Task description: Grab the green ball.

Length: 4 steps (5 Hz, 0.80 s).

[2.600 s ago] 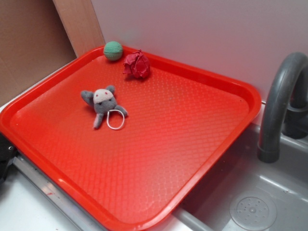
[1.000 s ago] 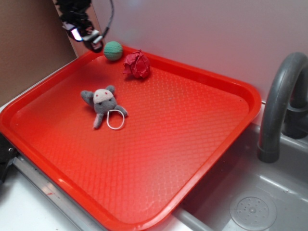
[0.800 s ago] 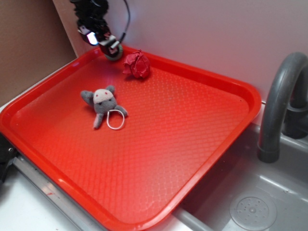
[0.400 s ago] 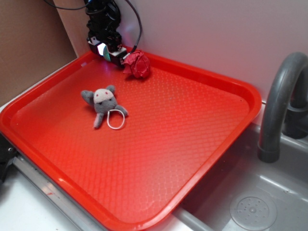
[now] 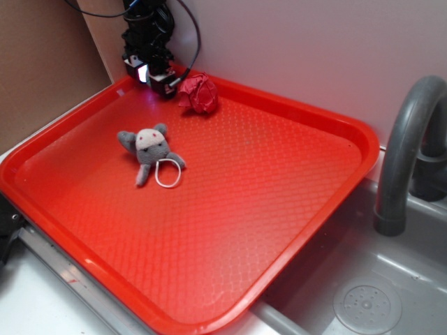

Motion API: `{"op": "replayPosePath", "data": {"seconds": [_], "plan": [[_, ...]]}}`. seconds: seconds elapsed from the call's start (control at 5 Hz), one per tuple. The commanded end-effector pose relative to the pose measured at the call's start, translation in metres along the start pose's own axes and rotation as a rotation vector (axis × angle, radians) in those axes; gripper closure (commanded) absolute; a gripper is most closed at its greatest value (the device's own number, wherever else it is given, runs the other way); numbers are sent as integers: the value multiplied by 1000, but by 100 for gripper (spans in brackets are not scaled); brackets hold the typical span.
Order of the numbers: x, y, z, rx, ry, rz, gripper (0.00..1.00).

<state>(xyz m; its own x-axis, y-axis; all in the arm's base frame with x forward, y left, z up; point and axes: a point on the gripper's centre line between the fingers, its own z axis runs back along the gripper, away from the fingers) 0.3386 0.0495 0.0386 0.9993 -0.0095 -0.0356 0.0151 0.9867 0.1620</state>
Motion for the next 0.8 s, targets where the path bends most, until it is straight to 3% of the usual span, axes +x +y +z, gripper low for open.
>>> {"op": "replayPosePath", "data": {"seconds": [0.0,0.2,0.4,0.6], "plan": [[-49,-44,152,-22,-162,-6,100],[-102,-48,202,-210,-173,-52,100],[-147,-44,226,-343,-184,-102,100],[-156,-37,235,-389,-246,-168,100]]}}
